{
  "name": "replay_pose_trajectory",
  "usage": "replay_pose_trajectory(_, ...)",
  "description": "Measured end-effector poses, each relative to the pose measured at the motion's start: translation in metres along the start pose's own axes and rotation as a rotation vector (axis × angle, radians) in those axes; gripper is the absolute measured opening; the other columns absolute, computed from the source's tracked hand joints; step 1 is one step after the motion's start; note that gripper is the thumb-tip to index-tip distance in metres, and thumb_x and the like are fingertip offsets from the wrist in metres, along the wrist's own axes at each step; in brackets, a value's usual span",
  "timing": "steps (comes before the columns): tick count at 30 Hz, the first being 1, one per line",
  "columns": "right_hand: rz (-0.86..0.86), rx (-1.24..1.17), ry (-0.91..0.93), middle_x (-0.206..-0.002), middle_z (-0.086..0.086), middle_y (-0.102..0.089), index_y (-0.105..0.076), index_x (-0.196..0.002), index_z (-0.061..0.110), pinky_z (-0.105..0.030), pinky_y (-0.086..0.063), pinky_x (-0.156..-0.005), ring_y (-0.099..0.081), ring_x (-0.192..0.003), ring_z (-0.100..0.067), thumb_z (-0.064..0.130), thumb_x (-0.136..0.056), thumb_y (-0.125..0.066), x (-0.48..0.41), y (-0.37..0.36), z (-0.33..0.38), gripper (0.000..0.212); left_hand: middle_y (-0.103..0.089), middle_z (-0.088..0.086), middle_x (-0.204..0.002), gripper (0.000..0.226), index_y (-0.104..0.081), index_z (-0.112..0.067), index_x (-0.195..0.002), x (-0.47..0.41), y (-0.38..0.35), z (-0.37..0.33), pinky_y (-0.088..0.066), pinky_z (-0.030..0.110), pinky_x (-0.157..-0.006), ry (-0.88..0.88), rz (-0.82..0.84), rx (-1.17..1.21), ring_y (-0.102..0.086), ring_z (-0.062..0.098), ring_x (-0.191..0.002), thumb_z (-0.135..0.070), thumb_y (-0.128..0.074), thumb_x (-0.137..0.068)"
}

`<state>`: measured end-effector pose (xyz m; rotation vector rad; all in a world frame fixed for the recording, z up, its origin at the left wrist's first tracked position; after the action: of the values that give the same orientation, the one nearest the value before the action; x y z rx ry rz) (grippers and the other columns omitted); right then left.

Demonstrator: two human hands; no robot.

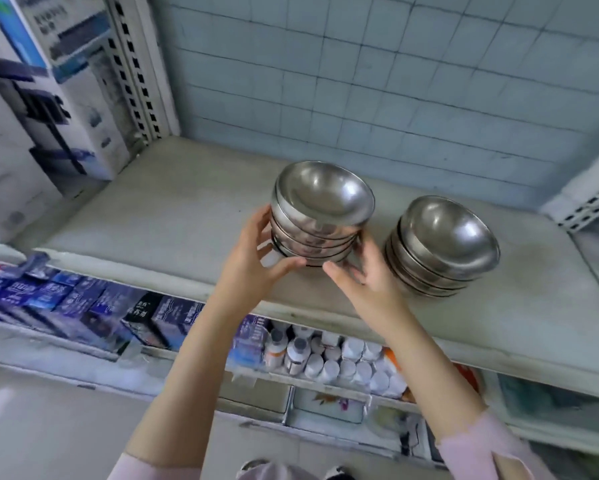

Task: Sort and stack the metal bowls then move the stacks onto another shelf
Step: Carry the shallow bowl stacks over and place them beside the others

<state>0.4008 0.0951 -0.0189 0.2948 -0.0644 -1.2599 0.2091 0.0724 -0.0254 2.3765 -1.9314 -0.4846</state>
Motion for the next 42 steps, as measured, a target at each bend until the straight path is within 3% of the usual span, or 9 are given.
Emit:
replay_pose_trajectory(4,-0.111,0.019,0.018,-0.141,0.012,-0.048,-0.038,-0.145,0.016,-0.015,-0.05,-0.089,-0.049,-0.127,0.006,0.005,-0.08,-0.08,-0.011,0.004,-0.004,0.078,-0.038,-0.009,-0.147,0.114,-0.024,-0.021,-0.148,-0.014,0.014,-0.005,-0.04,0.035,-0.105,-0.017,0.133,-0.057,-0.046,0.011,-0.127,-0.06,-0.08,-0.058)
replay_pose_trajectory(7,-0.134,0.063,-0.003,-0.143,0.005,-0.051,-0.041,-0.145,0.019,-0.016,-0.052,-0.089,-0.049,-0.13,-0.001,0.013,-0.079,-0.083,-0.011,0.004,-0.004,0.079,-0.046,-0.01,-0.144,0.105,-0.025,-0.025,-0.149,-0.024,0.015,-0.018,-0.037,0.031,-0.108,-0.093,0.187,-0.065,-0.045,0.006,-0.129,-0.054,-0.08,-0.064)
replay_pose_trajectory(12,-0.18,0.067,-0.016,-0.135,0.009,-0.056,-0.04,-0.151,0.012,-0.001,-0.043,-0.082,-0.053,-0.109,0.024,0.011,-0.083,-0.079,-0.004,-0.001,0.001,0.078,-0.053,-0.025,-0.13,0.091,-0.037,-0.025,-0.145,-0.029,0.019,-0.018,-0.034,0.01,-0.101,-0.159,0.18,-0.085,-0.044,-0.013,-0.123,-0.054,-0.077,-0.068)
replay_pose_trajectory(16,-0.202,0.075,0.005,-0.147,0.0,-0.052,-0.038,-0.151,0.008,-0.001,-0.041,-0.086,-0.048,-0.135,-0.005,0.009,-0.084,-0.077,-0.002,-0.005,0.002,0.078,-0.055,-0.02,-0.131,0.084,-0.04,-0.022,-0.143,-0.03,0.019,-0.014,-0.032,0.0,-0.093,-0.162,0.172,-0.078,-0.043,-0.019,-0.118,-0.05,-0.074,-0.071)
replay_pose_trajectory(24,-0.227,0.047,0.003,-0.146,0.005,-0.054,-0.04,-0.152,0.014,-0.014,-0.048,-0.091,-0.048,-0.135,0.0,0.015,-0.084,-0.079,-0.003,-0.009,-0.006,0.078,-0.055,-0.018,-0.133,0.08,-0.042,-0.021,-0.14,-0.037,0.018,-0.004,-0.037,0.028,-0.107,-0.167,0.213,-0.024,-0.045,0.0,-0.129,-0.051,-0.074,-0.072)
replay_pose_trajectory(31,-0.176,0.043,-0.017,-0.144,0.006,-0.054,-0.041,-0.15,0.009,-0.011,-0.045,-0.096,-0.049,-0.133,0.002,0.011,-0.085,-0.077,-0.004,-0.006,-0.004,0.075,-0.053,-0.01,-0.138,0.084,-0.039,-0.019,-0.142,-0.038,0.017,0.0,-0.035,0.041,-0.112,-0.143,0.262,0.036,-0.044,0.005,-0.132,-0.049,-0.075,-0.073)
replay_pose_trajectory(37,-0.171,-0.015,0.002,-0.162,0.0,-0.032,-0.011,-0.16,0.026,-0.024,-0.03,-0.117,-0.03,-0.147,-0.005,0.07,-0.071,-0.073,-0.006,0.003,0.016,0.116,-0.026,-0.003,-0.157,0.114,-0.009,-0.036,-0.152,-0.037,0.018,0.018,-0.032,0.051,-0.113,-0.017,0.407,0.094,-0.034,0.023,-0.141,-0.053,-0.083,-0.067)
replay_pose_trajectory(40,-0.224,-0.06,0.073,-0.165,0.0,-0.026,-0.013,-0.158,0.033,-0.036,-0.023,-0.124,-0.027,-0.149,-0.006,0.07,-0.074,-0.071,-0.011,0.007,0.036,0.109,-0.013,-0.015,-0.16,0.095,-0.008,-0.046,-0.147,-0.032,0.022,0.009,-0.033,0.043,-0.113,-0.033,0.318,0.169,-0.034,0.018,-0.141,-0.056,-0.069,-0.075)
replay_pose_trajectory(42,-0.218,-0.046,0.097,-0.163,0.003,-0.03,-0.021,-0.157,0.031,-0.039,-0.024,-0.123,-0.03,-0.148,-0.006,0.066,-0.075,-0.072,-0.016,0.009,0.045,0.103,-0.018,-0.015,-0.159,0.089,-0.006,-0.041,-0.15,-0.035,0.022,-0.004,-0.034,0.034,-0.112,-0.072,0.272,0.19,-0.033,0.011,-0.141,-0.052,-0.063,-0.081)
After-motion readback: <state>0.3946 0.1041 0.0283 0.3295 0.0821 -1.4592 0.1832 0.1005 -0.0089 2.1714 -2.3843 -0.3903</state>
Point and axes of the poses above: each hand's wrist, its own x-axis away from the middle knuckle, its own y-axis out of the back of the hand, z = x × y, the point moved 3 cm from there along -x, towards the middle knuckle
